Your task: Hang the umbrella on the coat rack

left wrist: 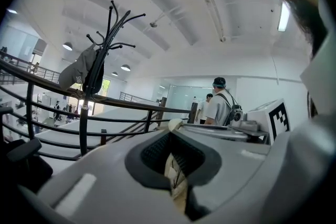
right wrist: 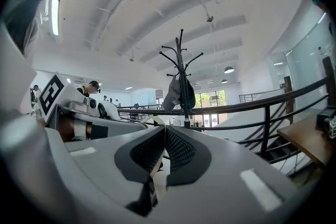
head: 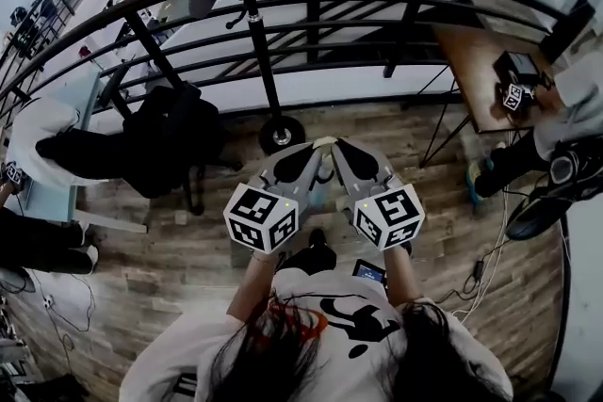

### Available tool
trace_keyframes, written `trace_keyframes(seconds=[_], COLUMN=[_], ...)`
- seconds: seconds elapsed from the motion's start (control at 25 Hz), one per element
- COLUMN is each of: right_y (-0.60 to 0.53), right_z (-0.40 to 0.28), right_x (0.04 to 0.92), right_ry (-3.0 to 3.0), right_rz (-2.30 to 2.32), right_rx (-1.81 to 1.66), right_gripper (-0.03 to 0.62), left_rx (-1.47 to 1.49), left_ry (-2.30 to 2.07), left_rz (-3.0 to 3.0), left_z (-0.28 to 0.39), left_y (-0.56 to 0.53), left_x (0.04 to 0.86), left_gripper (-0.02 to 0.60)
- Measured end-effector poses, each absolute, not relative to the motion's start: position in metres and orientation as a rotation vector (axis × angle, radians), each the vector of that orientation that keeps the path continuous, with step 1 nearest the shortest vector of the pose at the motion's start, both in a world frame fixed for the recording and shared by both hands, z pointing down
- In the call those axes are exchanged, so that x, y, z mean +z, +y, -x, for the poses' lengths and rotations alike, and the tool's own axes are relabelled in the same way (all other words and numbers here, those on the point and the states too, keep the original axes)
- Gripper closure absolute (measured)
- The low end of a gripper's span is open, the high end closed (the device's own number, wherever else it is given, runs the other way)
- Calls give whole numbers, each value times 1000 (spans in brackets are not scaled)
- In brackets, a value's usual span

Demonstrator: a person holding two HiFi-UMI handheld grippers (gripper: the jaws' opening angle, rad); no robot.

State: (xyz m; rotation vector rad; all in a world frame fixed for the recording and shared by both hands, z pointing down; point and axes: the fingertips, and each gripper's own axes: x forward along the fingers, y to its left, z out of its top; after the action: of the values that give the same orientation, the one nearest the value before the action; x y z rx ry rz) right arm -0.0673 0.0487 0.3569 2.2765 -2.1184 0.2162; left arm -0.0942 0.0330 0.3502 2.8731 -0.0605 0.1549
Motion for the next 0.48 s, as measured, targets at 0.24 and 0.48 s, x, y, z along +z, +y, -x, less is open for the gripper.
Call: trace_keyframes(seconds=[0.24, 0.48], right_y=[19, -8], right_z=[14, -25], right_x=[352, 355], right_ry=[-2106, -2082], right_rz=[-2291, -2309], right_rx=[220, 243], right_gripper=[568, 568], left_rx=[137, 142], left_ry=[-36, -30], left_rz=[-2854, -2853], left_z=[42, 9], left_y=[5, -21], left_x=[345, 345], left_gripper=[581, 581])
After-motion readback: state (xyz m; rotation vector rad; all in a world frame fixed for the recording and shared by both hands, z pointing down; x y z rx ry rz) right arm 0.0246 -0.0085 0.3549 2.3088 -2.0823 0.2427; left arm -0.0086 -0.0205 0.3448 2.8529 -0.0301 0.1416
